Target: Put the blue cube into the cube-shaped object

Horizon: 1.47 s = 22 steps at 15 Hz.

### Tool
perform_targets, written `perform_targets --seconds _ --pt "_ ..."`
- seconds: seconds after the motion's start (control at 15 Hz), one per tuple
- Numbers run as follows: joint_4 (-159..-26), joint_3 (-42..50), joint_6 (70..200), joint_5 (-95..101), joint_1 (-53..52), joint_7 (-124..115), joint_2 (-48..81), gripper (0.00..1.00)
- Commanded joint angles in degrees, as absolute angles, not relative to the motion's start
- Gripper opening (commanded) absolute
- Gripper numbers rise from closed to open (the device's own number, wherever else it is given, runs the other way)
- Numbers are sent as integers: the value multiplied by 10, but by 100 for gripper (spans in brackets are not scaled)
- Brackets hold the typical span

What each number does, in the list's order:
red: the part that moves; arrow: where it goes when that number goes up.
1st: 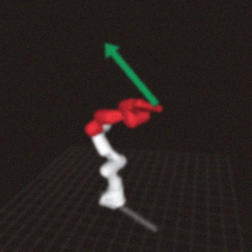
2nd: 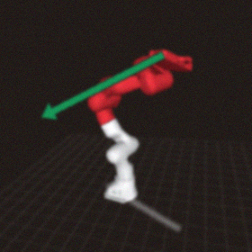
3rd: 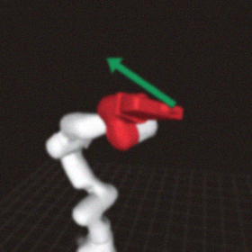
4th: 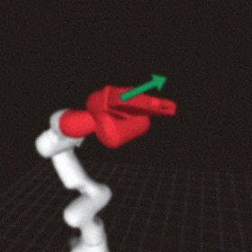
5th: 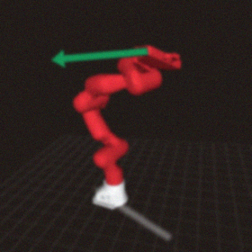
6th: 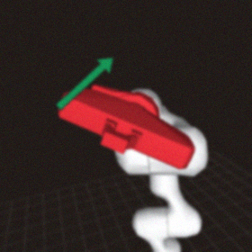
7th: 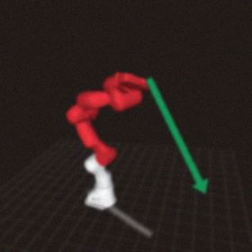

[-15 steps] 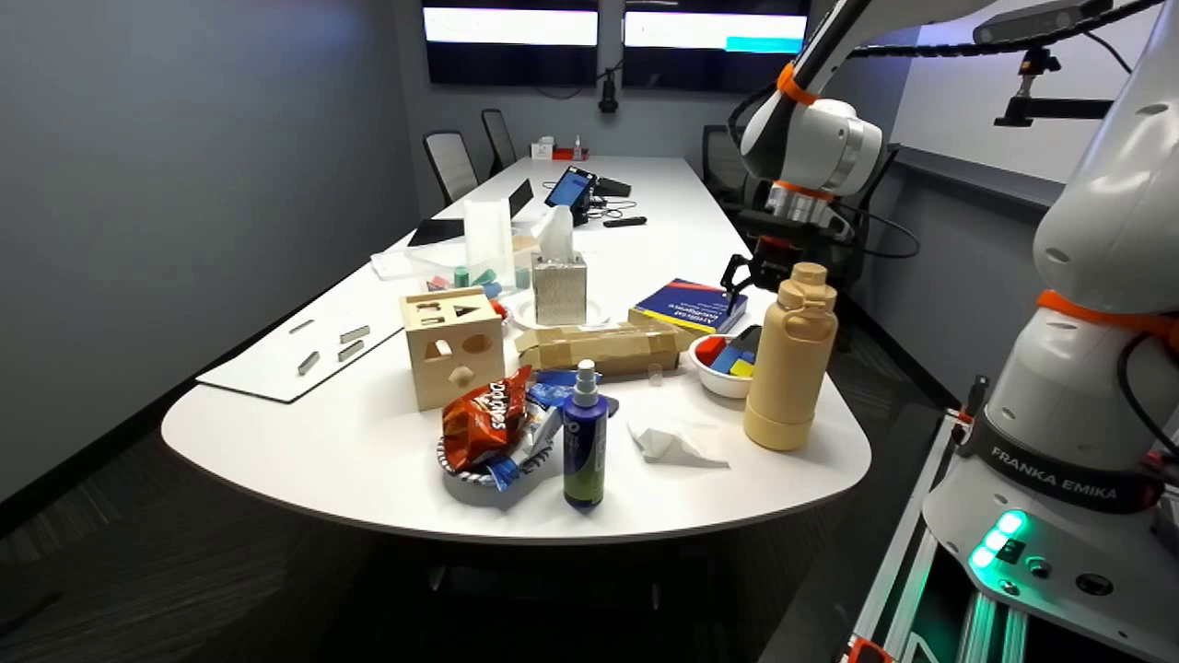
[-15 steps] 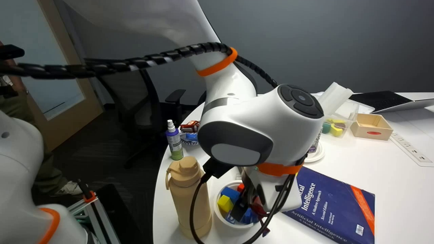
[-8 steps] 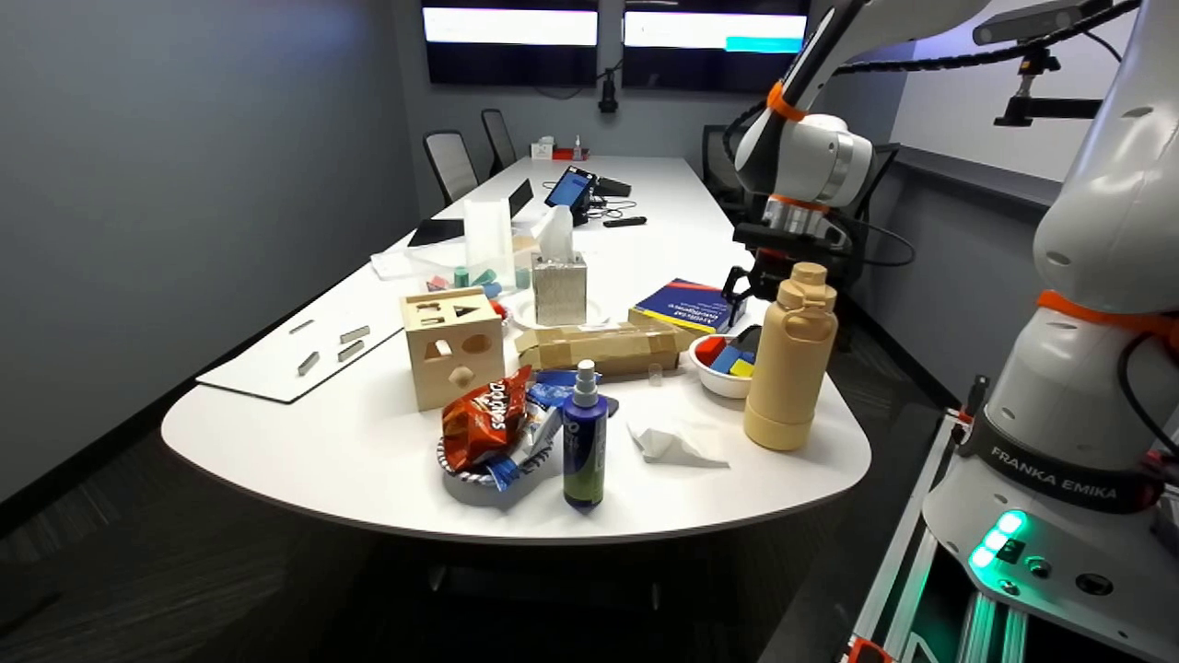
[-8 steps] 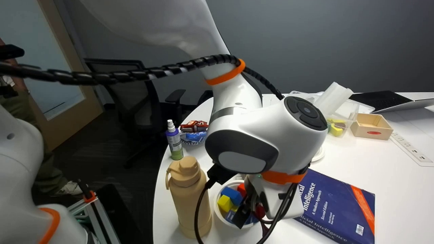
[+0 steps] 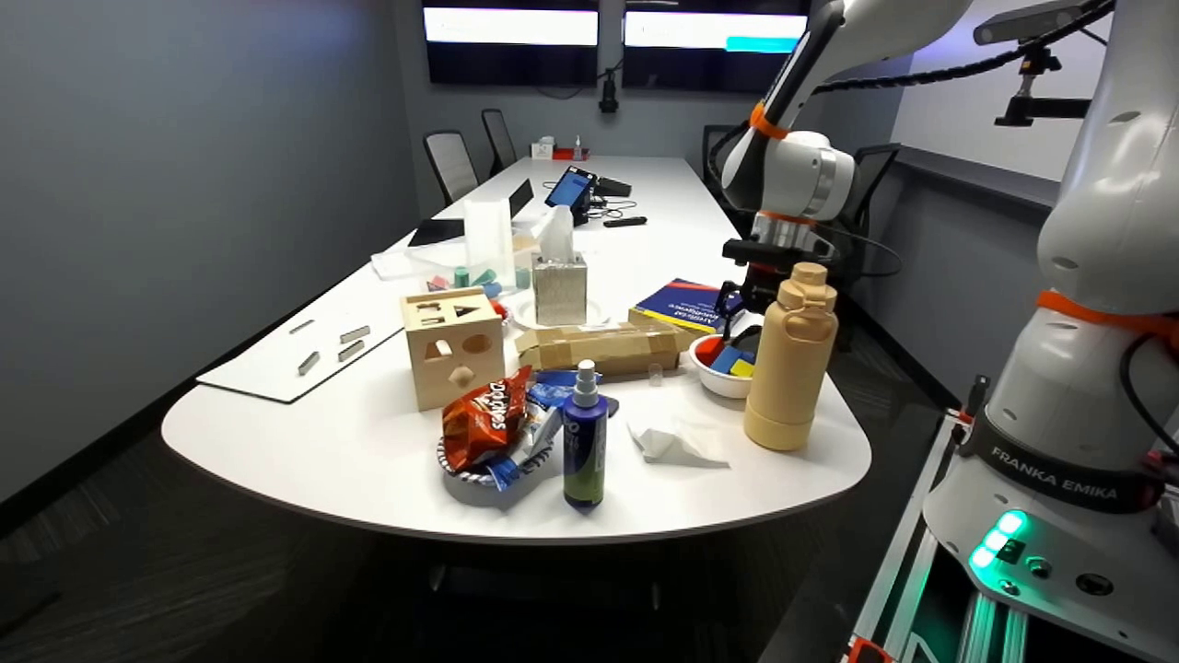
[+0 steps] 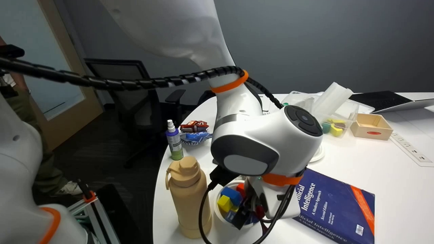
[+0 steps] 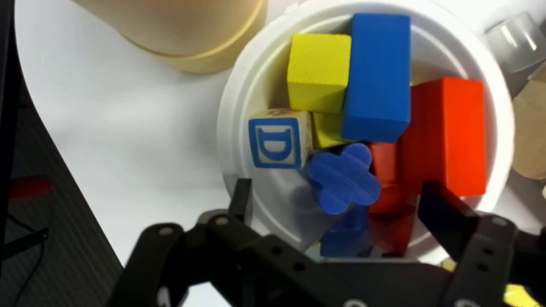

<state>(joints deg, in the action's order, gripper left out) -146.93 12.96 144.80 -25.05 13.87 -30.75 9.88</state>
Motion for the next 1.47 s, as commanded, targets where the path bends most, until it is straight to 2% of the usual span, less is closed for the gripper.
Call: perform_targets --seconds 0.0,0.53,0.67,0.73,0.8,0.87,1.0,1.07,1.13,1.2,1.27,1.33,1.4 --pt "-1452 128 1456 -261 126 -324 126 100" --pt "-1448 130 1463 -261 123 -352 138 100" --pt "-1449 130 1467 -261 123 -357 141 89" --pt "-1448 130 1469 -262 123 -358 144 78" --pt "-1448 130 1472 -262 123 -359 147 79" --pt "-1449 129 1477 -264 123 -360 150 69" --pt "-1448 129 1481 -264 124 -362 153 58" --pt "-1450 129 1484 -265 123 -363 151 57" --pt "-1451 129 1488 -266 123 -363 150 61" --pt "-1454 129 1491 -265 122 -366 145 77" --pt "-1456 129 1494 -265 121 -366 142 83" --pt "-1459 129 1499 -263 119 -369 138 87" --pt "-1460 128 1505 -263 118 -369 137 86"
